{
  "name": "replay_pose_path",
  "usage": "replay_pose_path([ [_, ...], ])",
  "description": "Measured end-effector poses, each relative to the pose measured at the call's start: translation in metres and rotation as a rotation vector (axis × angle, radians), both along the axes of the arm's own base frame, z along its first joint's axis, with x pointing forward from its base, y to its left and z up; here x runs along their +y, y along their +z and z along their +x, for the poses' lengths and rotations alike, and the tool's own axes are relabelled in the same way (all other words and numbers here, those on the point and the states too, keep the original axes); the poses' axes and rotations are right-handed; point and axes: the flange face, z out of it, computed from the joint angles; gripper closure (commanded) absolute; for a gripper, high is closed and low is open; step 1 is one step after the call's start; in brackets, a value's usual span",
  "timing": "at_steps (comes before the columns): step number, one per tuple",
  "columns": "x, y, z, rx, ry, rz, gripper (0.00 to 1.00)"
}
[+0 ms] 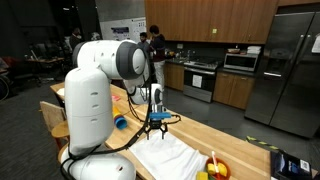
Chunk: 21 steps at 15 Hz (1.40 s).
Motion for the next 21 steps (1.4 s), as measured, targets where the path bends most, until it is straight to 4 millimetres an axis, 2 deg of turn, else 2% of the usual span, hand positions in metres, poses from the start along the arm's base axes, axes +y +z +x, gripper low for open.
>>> replay_pose_path([
  [6,0.054,-0.024,0.002,-0.222,0.129,0.237,0.0],
  [10,0.088,-0.028,0.003,-0.304,0.06,0.424,0.0],
  [21,0.088,-0.029,0.006,-0.307,0.052,0.442,0.0],
])
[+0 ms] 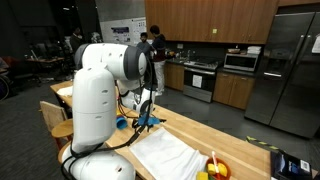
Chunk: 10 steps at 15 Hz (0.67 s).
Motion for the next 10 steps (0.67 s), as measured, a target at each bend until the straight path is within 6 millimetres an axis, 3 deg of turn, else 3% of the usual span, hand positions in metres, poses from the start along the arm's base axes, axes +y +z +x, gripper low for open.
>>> replay_pose_path([
  [6,0.019,-0.015,0.003,-0.043,-0.008,0.016,0.0],
  [10,0.062,-0.025,0.003,-0.031,0.004,0.085,0.0],
])
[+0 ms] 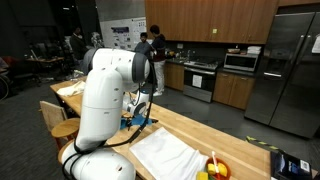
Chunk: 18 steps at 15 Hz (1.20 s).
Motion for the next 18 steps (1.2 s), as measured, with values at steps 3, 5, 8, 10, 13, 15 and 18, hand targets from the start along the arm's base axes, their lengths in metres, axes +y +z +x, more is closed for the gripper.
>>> replay_pose_path([
  [3,0.037,-0.003,-0.003,0.017,0.038,0.051,0.0],
  [5,0.053,0.0,-0.003,-0.009,0.064,0.063,0.0],
  [8,0.065,0.007,0.0,-0.108,0.09,0.054,0.0],
  [10,0.069,0.01,0.001,-0.177,0.093,0.045,0.0],
  [13,0.071,0.009,-0.001,-0.254,0.08,0.045,0.0],
  [15,0.072,0.004,-0.002,-0.288,0.059,0.056,0.0],
  [18,0.071,-0.005,-0.002,-0.337,0.008,0.087,0.0],
])
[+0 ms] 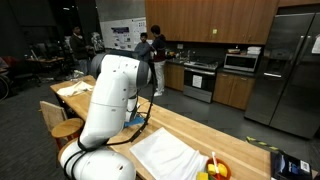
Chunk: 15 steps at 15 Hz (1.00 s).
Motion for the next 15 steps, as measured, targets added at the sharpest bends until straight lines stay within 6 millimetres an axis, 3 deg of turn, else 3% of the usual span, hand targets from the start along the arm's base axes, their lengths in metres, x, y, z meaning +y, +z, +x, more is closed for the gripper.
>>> replay_pose_path([
  [9,-0.01,-0.022,0.003,-0.068,-0.087,0.097,0.0],
  [15,-0.004,-0.025,0.005,-0.094,-0.032,0.109,0.0],
])
